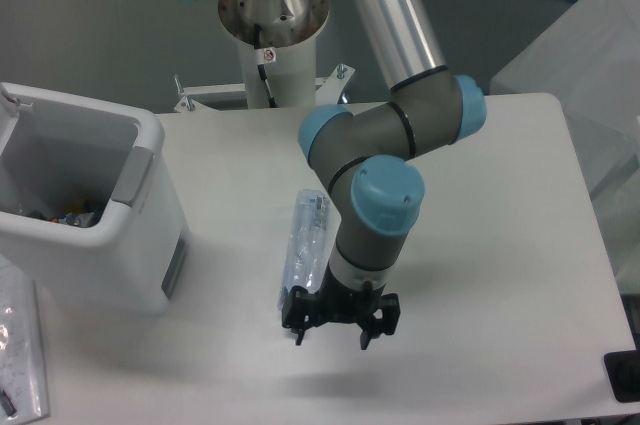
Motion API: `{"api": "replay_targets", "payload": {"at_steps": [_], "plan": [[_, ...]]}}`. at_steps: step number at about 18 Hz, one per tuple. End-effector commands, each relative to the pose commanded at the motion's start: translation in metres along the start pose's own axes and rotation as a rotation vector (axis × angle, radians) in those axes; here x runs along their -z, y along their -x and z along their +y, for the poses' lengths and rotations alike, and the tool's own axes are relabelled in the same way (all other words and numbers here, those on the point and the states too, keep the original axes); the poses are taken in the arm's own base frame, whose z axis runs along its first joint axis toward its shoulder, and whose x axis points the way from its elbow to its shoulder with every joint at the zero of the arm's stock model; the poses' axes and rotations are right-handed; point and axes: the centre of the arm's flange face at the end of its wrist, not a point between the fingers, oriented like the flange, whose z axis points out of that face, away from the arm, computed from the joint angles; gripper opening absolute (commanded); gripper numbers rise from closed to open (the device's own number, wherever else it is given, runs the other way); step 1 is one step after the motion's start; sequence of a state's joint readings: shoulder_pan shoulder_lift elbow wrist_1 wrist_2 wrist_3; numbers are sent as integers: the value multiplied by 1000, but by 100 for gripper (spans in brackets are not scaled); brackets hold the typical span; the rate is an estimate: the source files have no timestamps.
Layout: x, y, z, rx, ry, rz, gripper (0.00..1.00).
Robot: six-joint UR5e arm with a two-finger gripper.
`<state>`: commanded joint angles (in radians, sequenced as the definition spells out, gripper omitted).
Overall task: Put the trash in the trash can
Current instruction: 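Move the gripper back over the water bottle and lower it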
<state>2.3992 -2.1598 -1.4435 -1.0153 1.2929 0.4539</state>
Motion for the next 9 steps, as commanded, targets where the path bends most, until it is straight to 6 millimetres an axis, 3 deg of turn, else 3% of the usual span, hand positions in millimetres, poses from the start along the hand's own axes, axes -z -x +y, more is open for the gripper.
{"api": "replay_targets", "payload": {"at_steps": [5,9], "plan": [[-47,-19,2,-63,140,-77,100],[-62,-24,1,-75,168,-82,100]]}}
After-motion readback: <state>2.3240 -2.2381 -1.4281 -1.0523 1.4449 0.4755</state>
